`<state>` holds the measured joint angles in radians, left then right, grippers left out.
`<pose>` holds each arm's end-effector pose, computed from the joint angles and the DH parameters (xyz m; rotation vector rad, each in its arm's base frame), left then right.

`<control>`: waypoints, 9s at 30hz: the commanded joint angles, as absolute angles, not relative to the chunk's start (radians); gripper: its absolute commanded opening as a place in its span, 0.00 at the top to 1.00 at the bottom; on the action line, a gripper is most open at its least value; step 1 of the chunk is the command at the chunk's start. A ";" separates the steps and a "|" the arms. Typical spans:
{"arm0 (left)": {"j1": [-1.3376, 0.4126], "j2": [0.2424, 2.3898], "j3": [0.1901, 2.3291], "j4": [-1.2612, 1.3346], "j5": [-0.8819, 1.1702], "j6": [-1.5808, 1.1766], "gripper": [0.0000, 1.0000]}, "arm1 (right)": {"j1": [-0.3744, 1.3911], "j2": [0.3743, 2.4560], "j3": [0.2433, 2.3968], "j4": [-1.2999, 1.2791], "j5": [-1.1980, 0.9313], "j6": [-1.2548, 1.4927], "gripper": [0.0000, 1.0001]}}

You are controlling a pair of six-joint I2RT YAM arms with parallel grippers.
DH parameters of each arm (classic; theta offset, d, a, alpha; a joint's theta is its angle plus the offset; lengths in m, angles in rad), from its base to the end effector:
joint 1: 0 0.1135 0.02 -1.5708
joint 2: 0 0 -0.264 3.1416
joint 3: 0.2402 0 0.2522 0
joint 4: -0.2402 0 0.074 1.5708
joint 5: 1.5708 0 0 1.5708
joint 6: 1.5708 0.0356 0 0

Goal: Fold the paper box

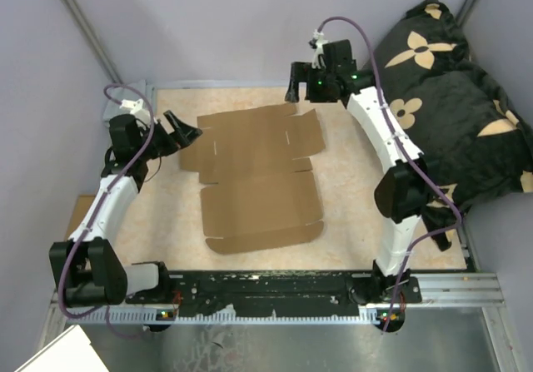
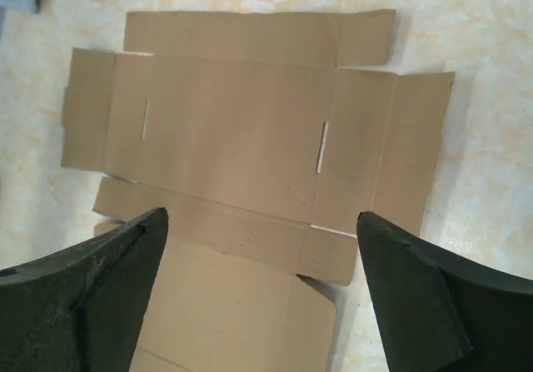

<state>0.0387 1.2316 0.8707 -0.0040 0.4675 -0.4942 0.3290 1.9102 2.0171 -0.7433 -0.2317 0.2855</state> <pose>0.2818 -0.0051 0.2943 -0.2043 1.9579 -0.7526 0.4066 0.1475 0.3837 -0.1809 2.2451 0.5924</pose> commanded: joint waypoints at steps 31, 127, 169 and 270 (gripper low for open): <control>-0.165 1.685 1.189 -0.268 0.233 -0.344 0.22 | 0.485 2.349 2.047 -0.821 -0.011 0.271 0.73; -0.161 1.713 1.061 -0.348 0.232 -0.401 1.00 | 0.413 1.895 1.379 -0.654 -0.073 0.621 0.01; -0.184 1.695 1.000 -0.360 0.247 -0.377 1.00 | 0.445 1.870 1.501 -0.527 -0.248 0.623 0.09; -0.373 1.908 1.186 -0.411 0.299 -0.383 0.70 | 0.597 2.097 1.560 -0.712 -0.102 0.557 0.37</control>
